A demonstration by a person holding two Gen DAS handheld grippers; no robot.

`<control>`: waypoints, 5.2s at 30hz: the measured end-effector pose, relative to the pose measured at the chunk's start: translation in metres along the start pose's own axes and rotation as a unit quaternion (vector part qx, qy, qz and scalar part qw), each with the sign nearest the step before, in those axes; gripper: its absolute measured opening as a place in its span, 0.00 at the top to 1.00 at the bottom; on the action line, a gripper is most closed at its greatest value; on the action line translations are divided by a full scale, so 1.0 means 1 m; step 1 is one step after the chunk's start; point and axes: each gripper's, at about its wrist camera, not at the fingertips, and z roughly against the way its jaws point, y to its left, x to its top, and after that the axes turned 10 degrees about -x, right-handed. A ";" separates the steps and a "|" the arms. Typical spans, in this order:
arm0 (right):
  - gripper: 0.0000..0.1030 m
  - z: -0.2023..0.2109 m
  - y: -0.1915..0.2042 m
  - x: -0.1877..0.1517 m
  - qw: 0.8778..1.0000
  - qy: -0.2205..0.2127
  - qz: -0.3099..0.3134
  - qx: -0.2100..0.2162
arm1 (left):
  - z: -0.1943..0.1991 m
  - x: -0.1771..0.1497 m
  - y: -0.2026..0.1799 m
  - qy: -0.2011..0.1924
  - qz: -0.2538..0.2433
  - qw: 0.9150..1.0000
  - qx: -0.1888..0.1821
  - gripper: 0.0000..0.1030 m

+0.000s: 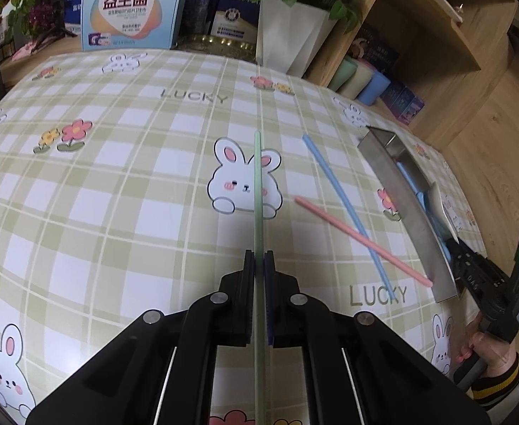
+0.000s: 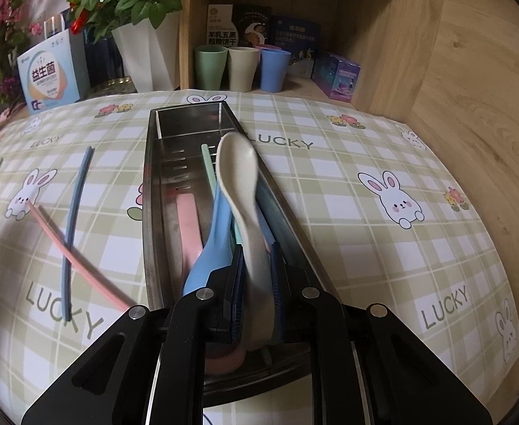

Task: Organize utensils
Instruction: 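Carry the white spoon over the steel tray with the right tool, then lower the white spoon into the tray and open the right tool, then carry the green chopstick to the steel tray with the left tool, then lower the green chopstick into the tray and open the left tool, then grasp the pink chopstick with the right tool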

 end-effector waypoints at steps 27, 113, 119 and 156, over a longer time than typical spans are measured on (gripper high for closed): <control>0.64 0.039 -0.022 0.008 0.998 -0.031 -0.049 0.026 | 0.040 0.009 -0.038 -0.052 -0.028 0.994 -0.094 0.96; 0.63 0.053 -0.103 -0.005 0.990 -0.022 -0.136 0.021 | -0.144 0.072 -0.197 0.110 0.029 0.987 -0.112 0.91; 0.63 0.058 -0.093 0.001 0.991 -0.026 -0.128 0.027 | -0.098 0.087 -0.174 0.080 -0.030 0.989 -0.124 0.85; 0.74 0.015 0.112 0.036 0.948 0.083 0.260 0.166 | 0.044 0.005 0.019 -0.061 -0.068 0.995 0.051 0.71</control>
